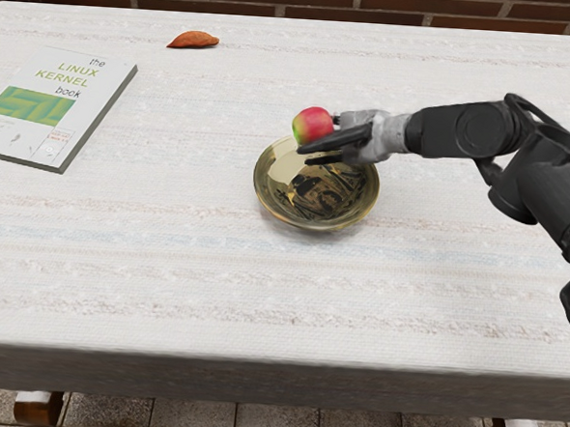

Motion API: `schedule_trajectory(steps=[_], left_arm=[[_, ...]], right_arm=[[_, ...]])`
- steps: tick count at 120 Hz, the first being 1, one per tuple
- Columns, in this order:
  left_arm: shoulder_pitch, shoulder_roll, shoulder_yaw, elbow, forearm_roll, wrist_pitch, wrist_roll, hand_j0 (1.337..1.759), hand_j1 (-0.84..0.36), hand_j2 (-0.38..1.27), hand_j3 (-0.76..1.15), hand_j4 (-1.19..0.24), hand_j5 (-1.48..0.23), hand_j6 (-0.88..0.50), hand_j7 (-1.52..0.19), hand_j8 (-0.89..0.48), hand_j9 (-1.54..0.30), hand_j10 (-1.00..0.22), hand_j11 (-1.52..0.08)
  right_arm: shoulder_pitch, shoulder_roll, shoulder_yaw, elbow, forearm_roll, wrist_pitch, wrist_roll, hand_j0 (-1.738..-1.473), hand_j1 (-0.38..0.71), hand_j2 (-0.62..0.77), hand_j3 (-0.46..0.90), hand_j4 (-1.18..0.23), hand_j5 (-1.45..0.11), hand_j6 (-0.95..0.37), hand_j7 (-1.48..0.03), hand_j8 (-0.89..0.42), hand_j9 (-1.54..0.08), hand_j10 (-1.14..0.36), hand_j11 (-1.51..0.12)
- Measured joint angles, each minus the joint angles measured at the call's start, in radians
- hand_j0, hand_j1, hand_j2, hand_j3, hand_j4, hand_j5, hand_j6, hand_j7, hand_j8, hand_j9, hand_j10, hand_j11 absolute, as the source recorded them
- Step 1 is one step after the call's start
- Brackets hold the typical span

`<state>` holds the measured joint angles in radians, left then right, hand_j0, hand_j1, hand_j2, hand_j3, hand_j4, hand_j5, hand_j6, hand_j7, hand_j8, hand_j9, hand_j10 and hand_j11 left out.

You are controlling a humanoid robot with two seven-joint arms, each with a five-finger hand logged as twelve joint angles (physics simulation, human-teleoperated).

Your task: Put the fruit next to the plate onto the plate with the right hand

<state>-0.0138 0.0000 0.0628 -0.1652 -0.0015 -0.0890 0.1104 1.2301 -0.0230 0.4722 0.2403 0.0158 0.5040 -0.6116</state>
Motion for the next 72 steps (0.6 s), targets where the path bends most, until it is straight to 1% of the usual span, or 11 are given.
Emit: schedule_trajectory(steps=[8,11,14,17,19,28,38,54,62,72], left_arm=[[0.000,0.000,0.000,0.000,0.000,0.000,0.000,1.658,0.34,0.00,0.00,-0.01,-0.01,-0.01,-0.01,-0.01,-0.01,-0.01,-0.01],[0.000,0.000,0.000,0.000,0.000,0.000,0.000,1.658,0.34,0.00,0.00,-0.01,-0.01,-0.01,-0.01,-0.01,-0.01,-0.01,-0.01],[0.000,0.000,0.000,0.000,0.000,0.000,0.000,1.658,0.34,0.00,0.00,-0.01,-0.01,-0.01,-0.01,-0.01,-0.01,-0.01,-0.01],[0.000,0.000,0.000,0.000,0.000,0.000,0.000,1.658,0.34,0.00,0.00,-0.01,-0.01,-0.01,-0.01,-0.01,-0.01,-0.01,-0.01],[0.000,0.000,0.000,0.000,0.000,0.000,0.000,1.658,0.34,0.00,0.00,-0.01,-0.01,-0.01,-0.01,-0.01,-0.01,-0.01,-0.01],[0.000,0.000,0.000,0.000,0.000,0.000,0.000,1.658,0.34,0.00,0.00,-0.01,-0.01,-0.01,-0.01,-0.01,-0.01,-0.01,-0.01],[0.000,0.000,0.000,0.000,0.000,0.000,0.000,1.658,0.34,0.00,0.00,-0.01,-0.01,-0.01,-0.01,-0.01,-0.01,-0.01,-0.01],[0.000,0.000,0.000,0.000,0.000,0.000,0.000,1.658,0.34,0.00,0.00,-0.01,-0.01,-0.01,-0.01,-0.01,-0.01,-0.01,-0.01],[0.000,0.000,0.000,-0.001,0.000,0.000,0.000,1.658,0.34,0.00,0.00,-0.01,-0.01,-0.01,-0.01,-0.01,-0.01,-0.01,-0.01],[-0.001,0.000,0.001,-0.003,-0.002,0.000,0.000,1.658,0.34,0.00,0.00,-0.01,-0.01,-0.01,-0.01,-0.01,-0.01,-0.01,-0.01]], right_arm=[[0.005,-0.004,-0.049,-0.001,-0.013,-0.011,0.000,-1.643,0.10,0.08,0.00,-0.19,-0.66,-0.20,-0.63,-0.30,-0.66,-0.47,-0.66],[0.007,-0.010,-0.062,-0.002,-0.016,-0.015,0.000,-1.644,0.05,0.07,0.00,-0.16,-0.58,-0.18,-0.56,-0.17,-0.58,-0.41,-0.58],[0.009,-0.016,-0.071,-0.002,-0.019,-0.018,0.000,-1.646,0.00,0.06,0.00,-0.14,-0.51,-0.15,-0.49,-0.11,-0.51,-0.33,-0.51],[0.012,-0.025,-0.079,-0.003,-0.021,-0.021,0.001,-1.647,-0.04,0.05,0.00,-0.13,-0.46,-0.14,-0.44,-0.09,-0.46,-0.25,-0.45],[0.014,-0.033,-0.082,-0.003,-0.022,-0.022,0.001,-1.648,-0.06,0.05,0.00,-0.12,-0.42,-0.12,-0.40,-0.09,-0.42,-0.23,-0.42],[0.036,-0.076,-0.091,-0.002,-0.023,-0.027,0.001,-1.651,-0.15,0.03,0.00,-0.08,-0.29,-0.09,-0.28,-0.06,-0.29,-0.16,-0.29],[0.053,-0.152,-0.095,0.000,-0.022,-0.024,0.001,-1.654,-0.22,0.02,0.00,-0.05,-0.19,-0.06,-0.18,-0.04,-0.19,-0.10,-0.19],[0.017,-0.332,-0.097,0.007,-0.021,0.059,0.001,-1.656,-0.28,0.01,0.00,-0.03,-0.10,-0.03,-0.10,-0.02,-0.10,-0.05,-0.10],[-0.001,-0.372,-0.098,0.011,-0.021,0.082,0.001,-1.656,-0.30,0.01,0.00,-0.02,-0.07,-0.02,-0.07,-0.01,-0.07,-0.04,-0.07],[-0.015,-0.397,-0.098,0.013,-0.019,0.096,0.001,-1.657,-0.32,0.01,0.00,-0.01,-0.05,-0.01,-0.05,-0.01,-0.05,-0.02,-0.05]])
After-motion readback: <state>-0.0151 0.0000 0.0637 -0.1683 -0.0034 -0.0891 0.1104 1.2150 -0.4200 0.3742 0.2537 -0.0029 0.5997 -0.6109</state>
